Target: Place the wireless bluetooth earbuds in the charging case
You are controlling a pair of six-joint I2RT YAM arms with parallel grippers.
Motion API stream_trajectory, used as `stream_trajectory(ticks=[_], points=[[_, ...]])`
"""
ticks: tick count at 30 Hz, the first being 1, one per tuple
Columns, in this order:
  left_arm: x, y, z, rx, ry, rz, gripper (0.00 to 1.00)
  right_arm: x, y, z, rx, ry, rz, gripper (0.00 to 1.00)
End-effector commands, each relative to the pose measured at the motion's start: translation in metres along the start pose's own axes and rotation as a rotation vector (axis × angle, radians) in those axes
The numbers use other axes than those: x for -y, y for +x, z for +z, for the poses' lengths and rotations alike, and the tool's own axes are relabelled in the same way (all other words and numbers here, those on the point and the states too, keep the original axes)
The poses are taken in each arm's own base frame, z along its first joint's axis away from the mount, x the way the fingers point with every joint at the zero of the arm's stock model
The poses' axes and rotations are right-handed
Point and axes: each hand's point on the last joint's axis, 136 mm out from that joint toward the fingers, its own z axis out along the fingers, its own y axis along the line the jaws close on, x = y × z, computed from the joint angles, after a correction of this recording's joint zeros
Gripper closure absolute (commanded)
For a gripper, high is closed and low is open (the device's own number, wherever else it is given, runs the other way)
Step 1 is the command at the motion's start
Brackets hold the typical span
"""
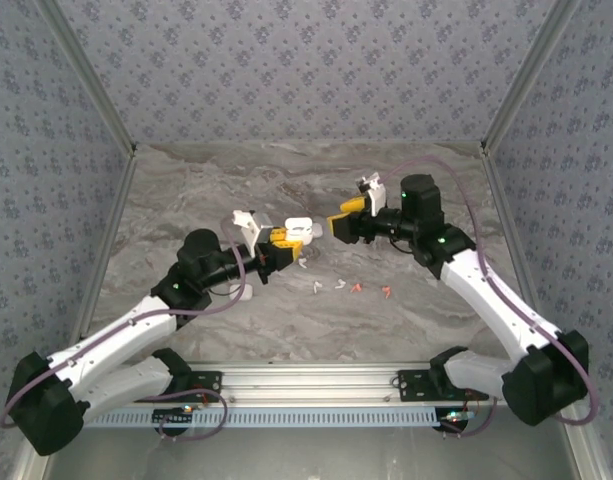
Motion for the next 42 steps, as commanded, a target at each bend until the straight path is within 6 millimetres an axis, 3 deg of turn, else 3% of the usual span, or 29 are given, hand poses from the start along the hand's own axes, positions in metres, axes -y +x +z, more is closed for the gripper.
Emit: stream_trajectory(ticks=[1,5,10,14,22,31,42], points=[[0.003,-0.014,-0.007,0.05,-0.011,0.048,1.0,0.027,0.027,0.019,-0.083,0.064,0.107,0.38],[0.005,-0.017,-0.011,0.062,-0.015,0.058,1.0,0.058,0.057,0.048,-0.19,0.139,0.167,0.49],[0.005,-0.017,-0.016,0.067,-0.026,0.061,1.0,0.079,0.097,0.087,-0.35,0.17,0.193,0.54],[0.005,-0.017,-0.019,0.068,-0.032,0.062,1.0,0.083,0.131,0.119,-0.471,0.169,0.155,0.54],[0.005,-0.018,-0.02,0.065,-0.037,0.065,1.0,0.073,0.154,0.167,-0.566,0.094,0.072,0.54],[0.004,-0.018,-0.02,0.064,-0.041,0.068,1.0,0.066,0.186,0.184,-0.672,0.065,0.039,0.54],[0.004,-0.018,-0.018,0.059,-0.042,0.069,1.0,0.064,0.203,0.172,-0.755,0.057,0.017,0.57]])
